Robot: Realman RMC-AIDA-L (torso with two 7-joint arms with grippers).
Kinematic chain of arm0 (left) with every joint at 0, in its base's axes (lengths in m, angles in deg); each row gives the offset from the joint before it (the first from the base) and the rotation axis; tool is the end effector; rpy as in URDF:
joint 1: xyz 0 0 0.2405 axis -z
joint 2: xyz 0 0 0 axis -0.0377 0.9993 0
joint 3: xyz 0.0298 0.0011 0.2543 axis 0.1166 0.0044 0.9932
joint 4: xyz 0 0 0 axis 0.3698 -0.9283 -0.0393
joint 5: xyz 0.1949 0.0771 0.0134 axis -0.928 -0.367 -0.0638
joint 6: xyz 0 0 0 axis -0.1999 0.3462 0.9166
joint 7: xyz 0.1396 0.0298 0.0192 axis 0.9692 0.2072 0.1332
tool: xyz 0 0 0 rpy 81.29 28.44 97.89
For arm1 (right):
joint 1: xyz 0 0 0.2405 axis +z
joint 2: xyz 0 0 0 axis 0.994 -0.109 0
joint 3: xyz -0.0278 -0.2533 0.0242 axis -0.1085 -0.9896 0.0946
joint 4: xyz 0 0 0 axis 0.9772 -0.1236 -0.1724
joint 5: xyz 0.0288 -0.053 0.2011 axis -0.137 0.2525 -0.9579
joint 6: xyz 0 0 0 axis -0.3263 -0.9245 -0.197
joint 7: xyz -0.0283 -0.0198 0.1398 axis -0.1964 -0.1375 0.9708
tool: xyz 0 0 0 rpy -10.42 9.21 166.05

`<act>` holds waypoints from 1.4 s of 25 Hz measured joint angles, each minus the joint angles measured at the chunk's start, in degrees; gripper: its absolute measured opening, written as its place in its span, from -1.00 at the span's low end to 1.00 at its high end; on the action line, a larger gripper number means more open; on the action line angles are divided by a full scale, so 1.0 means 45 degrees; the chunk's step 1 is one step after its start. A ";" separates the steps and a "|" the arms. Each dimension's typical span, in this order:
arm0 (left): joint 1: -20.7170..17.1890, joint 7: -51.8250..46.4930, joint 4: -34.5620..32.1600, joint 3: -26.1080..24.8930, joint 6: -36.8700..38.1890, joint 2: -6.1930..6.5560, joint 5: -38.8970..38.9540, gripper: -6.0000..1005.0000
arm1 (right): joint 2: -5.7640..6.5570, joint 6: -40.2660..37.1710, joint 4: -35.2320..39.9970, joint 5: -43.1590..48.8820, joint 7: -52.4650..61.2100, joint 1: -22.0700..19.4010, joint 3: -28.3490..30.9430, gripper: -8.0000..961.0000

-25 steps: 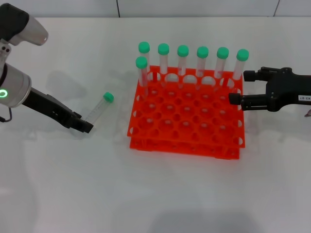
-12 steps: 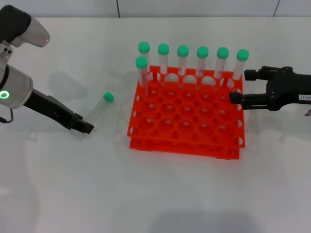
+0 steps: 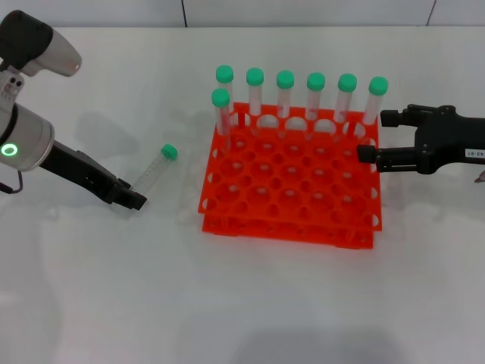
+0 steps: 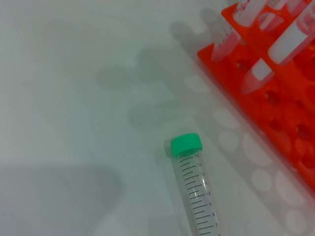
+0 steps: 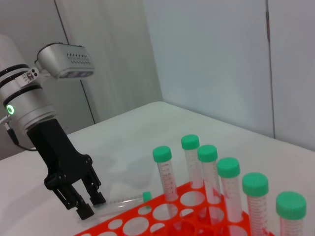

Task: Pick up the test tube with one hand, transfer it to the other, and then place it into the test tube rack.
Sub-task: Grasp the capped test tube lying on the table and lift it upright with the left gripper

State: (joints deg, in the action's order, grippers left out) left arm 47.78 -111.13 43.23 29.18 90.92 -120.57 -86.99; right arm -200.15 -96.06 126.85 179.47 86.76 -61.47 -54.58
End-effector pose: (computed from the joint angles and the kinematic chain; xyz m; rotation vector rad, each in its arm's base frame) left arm -0.2707 0.3834 0.0081 -2.6880 -1.0881 0.3566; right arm 0.2397 0.3480 0.0241 -2.6411 0.5936 0.5641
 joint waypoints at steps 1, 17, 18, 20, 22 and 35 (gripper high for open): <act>0.0000 0.0005 0.0000 0.0006 -0.0006 -0.0002 -0.0005 -0.12 | 0.0000 0.0003 -0.0007 -0.0039 -0.0024 0.0000 -0.0001 0.75; 0.0042 -0.0052 -0.0005 0.0143 -0.0197 -0.0008 -0.0114 -0.35 | 0.0000 0.0016 -0.0049 -0.0132 -0.0157 0.0002 0.0043 0.75; 0.0047 -0.0059 -0.0006 0.0148 -0.0202 -0.0008 -0.0116 -0.41 | 0.0001 0.0015 -0.0050 -0.0132 -0.0158 0.0003 0.0046 0.75; 0.0051 -0.0070 -0.0007 0.0151 -0.0214 -0.0009 -0.0116 -0.52 | 0.0001 0.0015 -0.0050 -0.0133 -0.0161 0.0005 0.0050 0.75; 0.0054 -0.0071 -0.0006 0.0154 -0.0257 -0.0008 -0.0116 -0.58 | 0.0001 0.0015 -0.0050 -0.0133 -0.0162 0.0009 0.0050 0.75; 0.0066 -0.0070 0.0150 0.0554 -0.0511 -0.0090 -0.0037 -0.59 | 0.0002 0.0015 -0.0047 -0.0154 -0.0162 0.0012 0.0032 0.75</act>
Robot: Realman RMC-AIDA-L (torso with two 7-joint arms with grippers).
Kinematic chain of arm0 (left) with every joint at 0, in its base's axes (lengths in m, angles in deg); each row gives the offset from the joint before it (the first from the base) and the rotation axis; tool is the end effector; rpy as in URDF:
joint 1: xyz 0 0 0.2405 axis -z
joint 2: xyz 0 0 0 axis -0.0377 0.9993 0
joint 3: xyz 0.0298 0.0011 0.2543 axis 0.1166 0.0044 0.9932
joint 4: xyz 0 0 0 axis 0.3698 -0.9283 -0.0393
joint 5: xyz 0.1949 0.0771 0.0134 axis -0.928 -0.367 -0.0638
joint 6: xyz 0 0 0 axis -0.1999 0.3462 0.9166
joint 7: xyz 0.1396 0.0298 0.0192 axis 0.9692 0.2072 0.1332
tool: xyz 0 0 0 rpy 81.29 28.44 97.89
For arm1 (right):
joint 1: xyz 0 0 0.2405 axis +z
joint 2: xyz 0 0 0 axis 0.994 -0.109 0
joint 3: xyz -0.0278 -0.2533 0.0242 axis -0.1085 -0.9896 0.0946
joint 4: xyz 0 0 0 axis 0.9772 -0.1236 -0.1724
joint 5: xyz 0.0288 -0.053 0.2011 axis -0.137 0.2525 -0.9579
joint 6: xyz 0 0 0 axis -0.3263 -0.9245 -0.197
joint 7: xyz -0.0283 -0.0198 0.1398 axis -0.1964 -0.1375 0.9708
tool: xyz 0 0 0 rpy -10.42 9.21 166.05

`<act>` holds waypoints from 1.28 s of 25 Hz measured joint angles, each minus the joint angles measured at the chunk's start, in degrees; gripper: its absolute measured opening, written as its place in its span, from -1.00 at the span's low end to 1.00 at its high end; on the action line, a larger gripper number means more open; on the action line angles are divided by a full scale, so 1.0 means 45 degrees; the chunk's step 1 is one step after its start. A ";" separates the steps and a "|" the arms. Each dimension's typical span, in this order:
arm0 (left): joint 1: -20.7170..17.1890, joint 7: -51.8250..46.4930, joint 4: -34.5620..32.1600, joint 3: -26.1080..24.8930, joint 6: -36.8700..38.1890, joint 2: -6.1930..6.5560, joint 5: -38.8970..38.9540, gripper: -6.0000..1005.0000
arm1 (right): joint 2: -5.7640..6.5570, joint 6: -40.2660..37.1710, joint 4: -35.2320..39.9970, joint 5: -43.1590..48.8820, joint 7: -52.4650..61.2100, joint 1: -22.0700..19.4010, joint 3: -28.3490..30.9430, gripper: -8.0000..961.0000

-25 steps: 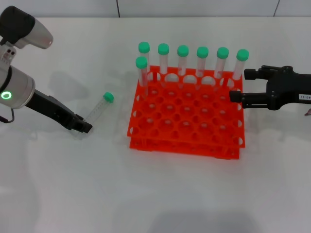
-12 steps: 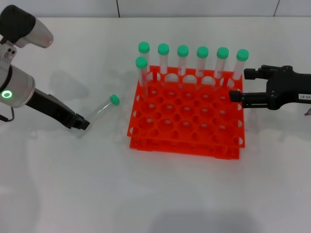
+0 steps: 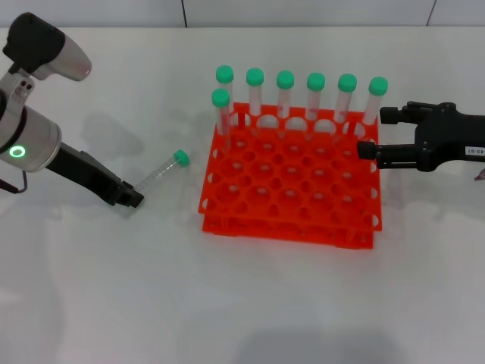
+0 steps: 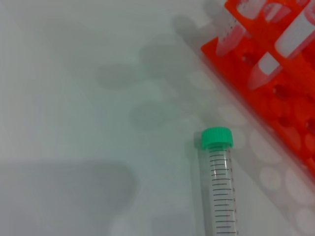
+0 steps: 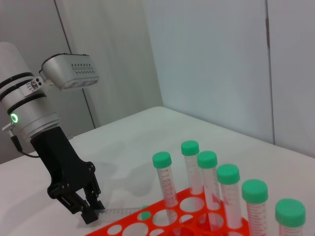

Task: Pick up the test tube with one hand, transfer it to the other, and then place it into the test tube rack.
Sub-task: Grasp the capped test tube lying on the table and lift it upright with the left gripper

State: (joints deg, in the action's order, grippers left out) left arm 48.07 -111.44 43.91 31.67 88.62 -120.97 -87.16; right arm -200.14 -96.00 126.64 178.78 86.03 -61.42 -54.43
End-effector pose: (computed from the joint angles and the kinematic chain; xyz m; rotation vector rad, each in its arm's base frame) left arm -0.2707 0.3853 0.0012 -2.6832 -1.0506 0.4001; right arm 0.2389 0.3487 0.0250 -2.6352 0.5815 0.5774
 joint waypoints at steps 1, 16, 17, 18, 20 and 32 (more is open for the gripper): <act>-0.0005 -0.0014 -0.0004 -0.0016 0.0000 0.0002 0.0013 -0.59 | 0.0000 0.0000 0.0002 0.0000 0.0001 0.0001 -0.0002 0.75; -0.1080 0.0172 -0.2367 -0.0914 -0.0004 0.0319 0.2288 -0.59 | 0.0000 0.0001 -0.0002 -0.0121 -0.0024 -0.0020 0.0061 0.75; -0.1377 0.0403 -0.2793 -0.0966 0.0001 0.0408 0.3153 -0.59 | -0.0001 -0.0001 -0.0003 -0.0126 -0.0028 -0.0021 0.0063 0.75; -0.1585 0.0580 -0.3060 -0.1035 0.0000 0.0473 0.3806 -0.59 | 0.0000 0.0002 -0.0001 -0.0127 -0.0030 -0.0029 0.0066 0.75; -0.1964 0.1131 -0.3482 -0.1203 0.0008 0.0575 0.5264 -0.59 | 0.0000 0.0016 0.0031 -0.0136 -0.0034 -0.0046 0.0070 0.75; -0.1691 0.4826 -0.2354 -0.1341 -0.0118 0.0151 0.9607 -0.59 | 0.0020 0.0336 0.0022 -0.0758 -0.0840 0.0017 0.0075 0.75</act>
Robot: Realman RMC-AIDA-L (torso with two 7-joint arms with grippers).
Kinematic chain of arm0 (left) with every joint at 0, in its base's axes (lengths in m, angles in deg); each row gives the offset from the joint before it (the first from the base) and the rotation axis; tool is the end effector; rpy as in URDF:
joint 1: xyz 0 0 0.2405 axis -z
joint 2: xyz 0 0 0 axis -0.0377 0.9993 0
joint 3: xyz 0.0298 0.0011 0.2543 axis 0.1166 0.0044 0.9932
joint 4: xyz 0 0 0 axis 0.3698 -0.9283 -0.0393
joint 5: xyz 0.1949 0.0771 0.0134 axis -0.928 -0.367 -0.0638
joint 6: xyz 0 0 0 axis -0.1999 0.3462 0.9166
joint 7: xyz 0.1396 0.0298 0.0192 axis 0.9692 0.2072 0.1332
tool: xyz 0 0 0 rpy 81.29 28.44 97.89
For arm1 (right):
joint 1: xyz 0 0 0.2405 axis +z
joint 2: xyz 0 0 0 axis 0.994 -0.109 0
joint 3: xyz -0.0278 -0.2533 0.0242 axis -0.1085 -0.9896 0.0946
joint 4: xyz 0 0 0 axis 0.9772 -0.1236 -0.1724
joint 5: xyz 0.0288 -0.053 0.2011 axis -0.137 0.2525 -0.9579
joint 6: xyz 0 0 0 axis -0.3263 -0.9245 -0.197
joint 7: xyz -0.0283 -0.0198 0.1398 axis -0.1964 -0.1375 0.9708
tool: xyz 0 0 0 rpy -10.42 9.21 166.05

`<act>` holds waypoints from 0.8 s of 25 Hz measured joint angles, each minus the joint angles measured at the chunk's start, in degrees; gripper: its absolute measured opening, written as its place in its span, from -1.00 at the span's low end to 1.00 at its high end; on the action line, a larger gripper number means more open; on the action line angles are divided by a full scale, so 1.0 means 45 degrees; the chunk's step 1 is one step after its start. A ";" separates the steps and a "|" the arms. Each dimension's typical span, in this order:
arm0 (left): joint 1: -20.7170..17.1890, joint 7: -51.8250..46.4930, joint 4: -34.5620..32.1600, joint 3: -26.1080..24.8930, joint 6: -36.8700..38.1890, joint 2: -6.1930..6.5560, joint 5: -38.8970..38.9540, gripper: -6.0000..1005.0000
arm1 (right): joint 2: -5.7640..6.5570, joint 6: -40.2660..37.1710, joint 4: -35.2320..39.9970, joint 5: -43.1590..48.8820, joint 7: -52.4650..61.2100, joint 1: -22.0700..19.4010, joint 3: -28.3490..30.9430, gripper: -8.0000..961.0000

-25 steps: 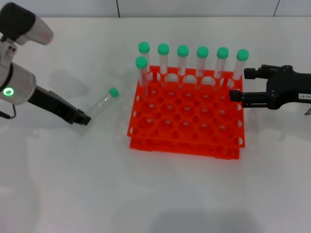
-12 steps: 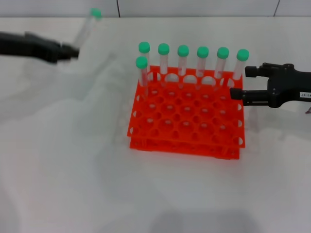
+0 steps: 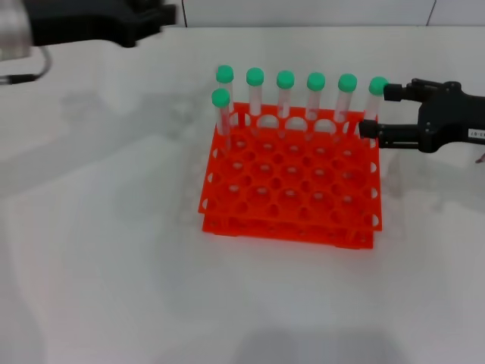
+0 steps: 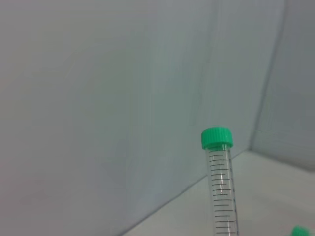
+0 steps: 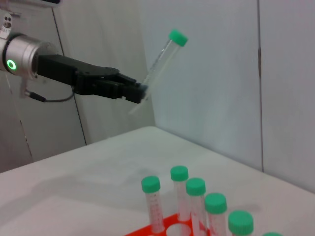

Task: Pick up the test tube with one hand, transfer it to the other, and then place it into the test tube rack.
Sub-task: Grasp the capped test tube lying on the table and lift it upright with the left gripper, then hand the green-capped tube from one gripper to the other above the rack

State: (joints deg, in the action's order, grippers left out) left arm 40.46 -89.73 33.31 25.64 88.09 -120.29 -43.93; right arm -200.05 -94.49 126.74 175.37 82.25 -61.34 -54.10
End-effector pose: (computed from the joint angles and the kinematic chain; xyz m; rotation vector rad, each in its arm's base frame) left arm -0.2061 0.4135 0.0652 -2.5405 -0.5913 -0.6434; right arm 0.2335 0.3550 0.0321 -2.5866 0.4970 0.6258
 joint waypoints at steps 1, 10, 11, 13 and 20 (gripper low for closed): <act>0.0155 0.0361 0.0259 0.0030 0.0032 -0.0102 0.0200 -0.59 | 0.0002 -0.0002 0.0016 -0.0086 -0.0072 -0.0024 0.0000 0.75; 0.1005 0.3060 0.2266 0.0074 0.0040 -0.0666 0.0772 -0.59 | 0.0037 -0.0002 0.0097 -0.0223 -0.0363 -0.0124 0.0091 0.75; 0.1005 0.3060 0.2266 0.0074 0.0040 -0.0666 0.0772 -0.59 | 0.0038 0.0001 0.0099 -0.0225 -0.0402 -0.0129 0.0150 0.75; 0.1059 0.3500 0.2678 0.0074 0.0041 -0.0699 0.0865 -0.59 | 0.0039 0.0003 0.0110 -0.0229 -0.0481 -0.0140 0.0303 0.75; 0.1086 0.4227 0.3170 0.0091 0.0120 -0.0940 0.1007 -0.58 | 0.0084 -0.0095 0.0223 -0.0472 -0.0743 -0.0114 0.0679 0.75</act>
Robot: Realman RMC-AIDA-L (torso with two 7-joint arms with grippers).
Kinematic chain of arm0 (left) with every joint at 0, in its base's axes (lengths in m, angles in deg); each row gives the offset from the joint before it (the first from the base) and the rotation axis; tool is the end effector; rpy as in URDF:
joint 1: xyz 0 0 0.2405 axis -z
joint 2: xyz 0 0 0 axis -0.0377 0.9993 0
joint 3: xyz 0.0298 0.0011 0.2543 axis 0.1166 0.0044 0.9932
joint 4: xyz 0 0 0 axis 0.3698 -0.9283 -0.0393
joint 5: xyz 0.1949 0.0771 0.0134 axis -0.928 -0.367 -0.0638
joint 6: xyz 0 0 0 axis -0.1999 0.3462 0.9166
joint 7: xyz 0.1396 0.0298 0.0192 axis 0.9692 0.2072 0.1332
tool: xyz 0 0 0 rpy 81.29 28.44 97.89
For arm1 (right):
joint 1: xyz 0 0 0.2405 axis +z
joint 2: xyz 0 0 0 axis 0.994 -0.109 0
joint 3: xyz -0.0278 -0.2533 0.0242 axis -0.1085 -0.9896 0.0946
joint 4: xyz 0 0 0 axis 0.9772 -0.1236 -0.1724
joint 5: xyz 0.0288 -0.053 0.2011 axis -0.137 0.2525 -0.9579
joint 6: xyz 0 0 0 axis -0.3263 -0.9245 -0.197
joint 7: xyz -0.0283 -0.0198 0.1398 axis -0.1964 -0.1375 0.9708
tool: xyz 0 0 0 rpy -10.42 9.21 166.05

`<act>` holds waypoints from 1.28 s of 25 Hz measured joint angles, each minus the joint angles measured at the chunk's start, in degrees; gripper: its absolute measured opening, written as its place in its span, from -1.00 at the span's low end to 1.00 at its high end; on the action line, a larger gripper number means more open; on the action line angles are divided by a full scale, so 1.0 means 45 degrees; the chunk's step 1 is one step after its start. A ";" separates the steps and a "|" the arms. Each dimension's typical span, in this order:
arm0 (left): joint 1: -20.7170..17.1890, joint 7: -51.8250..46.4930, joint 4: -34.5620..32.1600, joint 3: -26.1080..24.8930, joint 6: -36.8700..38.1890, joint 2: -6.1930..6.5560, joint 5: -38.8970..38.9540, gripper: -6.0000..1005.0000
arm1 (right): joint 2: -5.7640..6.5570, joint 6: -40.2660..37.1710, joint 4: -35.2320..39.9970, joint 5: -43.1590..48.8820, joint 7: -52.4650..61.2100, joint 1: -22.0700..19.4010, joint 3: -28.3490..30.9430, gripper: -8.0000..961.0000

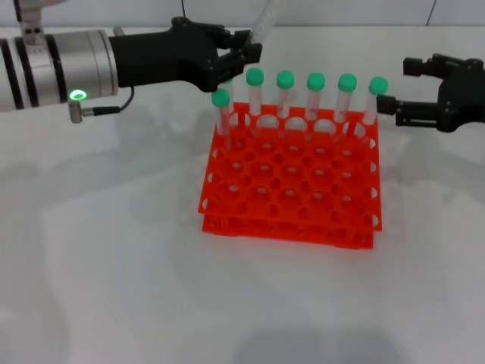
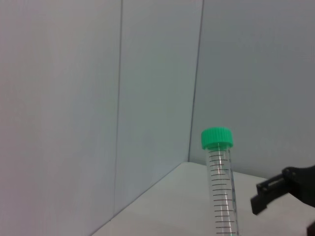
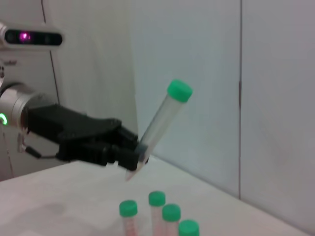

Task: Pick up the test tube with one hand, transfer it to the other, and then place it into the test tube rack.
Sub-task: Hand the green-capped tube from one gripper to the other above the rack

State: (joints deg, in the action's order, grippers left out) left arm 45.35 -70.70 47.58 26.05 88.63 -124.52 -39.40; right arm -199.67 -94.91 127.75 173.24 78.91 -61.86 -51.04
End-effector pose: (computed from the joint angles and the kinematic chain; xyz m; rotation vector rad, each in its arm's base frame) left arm -0.1829 0.4008 -0.0068 -2.6761 -0.3830 -0.7847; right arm 0.2344 0.3584 0.0511 -2.5185 0.4205 0.6627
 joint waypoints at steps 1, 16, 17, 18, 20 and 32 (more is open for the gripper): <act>-0.0005 0.0047 0.0008 0.0019 0.0025 -0.0046 0.0004 -0.58 | 0.0000 -0.0033 0.0077 -0.0023 -0.0040 0.0000 0.0074 0.75; -0.0156 0.0212 0.0160 0.0166 0.0731 -0.0145 0.0085 -0.55 | 0.0003 -0.0532 0.0414 -0.0078 -0.0078 -0.0040 0.0673 0.75; -0.0177 0.0211 0.0160 0.0168 0.0753 -0.0145 0.0086 -0.55 | -0.0002 -0.0541 0.0416 -0.0077 -0.0078 -0.0040 0.0674 0.75; -0.0190 0.0211 0.0160 0.0169 0.0765 -0.0145 0.0086 -0.55 | -0.0012 -0.0560 0.0416 -0.0077 -0.0078 -0.0040 0.0674 0.75; -0.0216 0.0210 0.0166 0.0169 0.0781 -0.0152 0.0080 -0.55 | -0.0020 -0.0651 0.0416 -0.0079 -0.0078 -0.0041 0.0678 0.75; -0.0262 0.0209 0.0199 0.0341 0.0811 -0.0184 -0.0022 -0.53 | -0.0012 -0.1041 0.0409 -0.0635 0.0012 0.0313 0.0616 0.75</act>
State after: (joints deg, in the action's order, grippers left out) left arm 44.17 -69.76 48.48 27.58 92.28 -125.35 -39.49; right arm -199.73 -99.60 129.59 170.38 78.96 -60.45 -48.27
